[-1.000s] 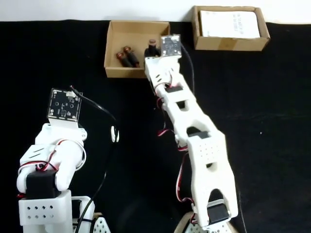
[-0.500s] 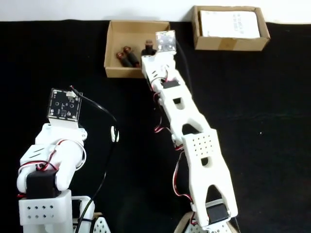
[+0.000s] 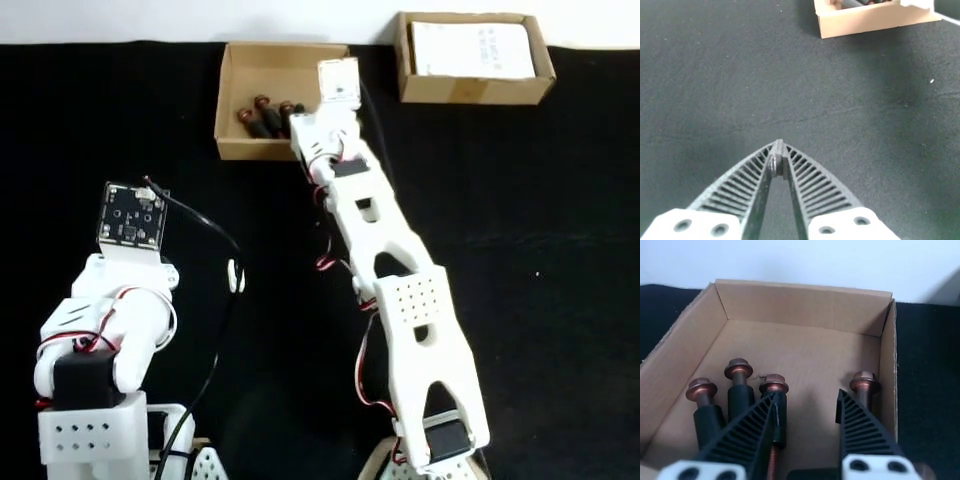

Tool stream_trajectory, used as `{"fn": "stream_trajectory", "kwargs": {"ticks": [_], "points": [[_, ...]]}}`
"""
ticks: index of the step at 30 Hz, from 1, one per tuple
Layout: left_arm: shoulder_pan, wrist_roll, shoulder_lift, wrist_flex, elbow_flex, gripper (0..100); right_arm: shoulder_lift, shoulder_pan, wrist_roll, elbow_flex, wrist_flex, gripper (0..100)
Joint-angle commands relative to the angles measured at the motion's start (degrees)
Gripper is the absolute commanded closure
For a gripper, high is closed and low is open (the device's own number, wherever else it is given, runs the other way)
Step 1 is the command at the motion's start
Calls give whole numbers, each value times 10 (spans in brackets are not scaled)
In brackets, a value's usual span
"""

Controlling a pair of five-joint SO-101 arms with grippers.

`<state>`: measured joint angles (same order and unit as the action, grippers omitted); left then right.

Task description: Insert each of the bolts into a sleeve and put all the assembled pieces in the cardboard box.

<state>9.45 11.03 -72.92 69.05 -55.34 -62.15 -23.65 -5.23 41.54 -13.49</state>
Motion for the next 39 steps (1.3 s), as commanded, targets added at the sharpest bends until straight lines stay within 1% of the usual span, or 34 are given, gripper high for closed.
{"fn": "stream_trajectory", "kwargs": {"ticks": [1, 3, 4, 5, 7, 11, 15, 18, 20, 25, 27, 28, 30, 35, 39], "points": [[4, 0, -1, -9, 3, 991, 72, -15, 0, 42, -79, 856], [6, 1, -1, -9, 3, 991, 113, -23, -2, 57, -126, 926], [6, 3, -1, -9, 3, 991, 135, -27, -2, 60, -148, 979], [6, 3, -1, -9, 3, 991, 158, -29, -2, 63, -169, 996], [6, 4, -1, -9, 1, 991, 204, -31, -3, 61, -221, 981], [6, 4, -1, -19, -16, 991, 302, -32, -4, 62, -369, 992], [7, 5, -5, -88, -84, 991, 409, -32, -4, 60, -509, 992], [7, 42, -6, -127, -118, 991, 474, -32, -4, 59, -635, 992], [6, 47, -6, -156, -138, 991, 508, -32, -9, 59, -715, 992], [2, 47, -6, -227, -211, 991, 576, -18, -120, 58, -864, 992], [2, 47, -6, -251, -248, 991, 604, -5, -159, 44, -874, 992], [2, 47, -6, -264, -269, 991, 625, 8, -169, 26, -874, 992], [2, 47, -6, -287, -307, 991, 673, 13, -170, -27, -874, 992], [4, 47, -6, -345, -394, 991, 808, 17, -169, -275, -873, 992], [3, 47, -6, -367, -402, 991, 931, 44, -169, -494, -869, 992]]}}
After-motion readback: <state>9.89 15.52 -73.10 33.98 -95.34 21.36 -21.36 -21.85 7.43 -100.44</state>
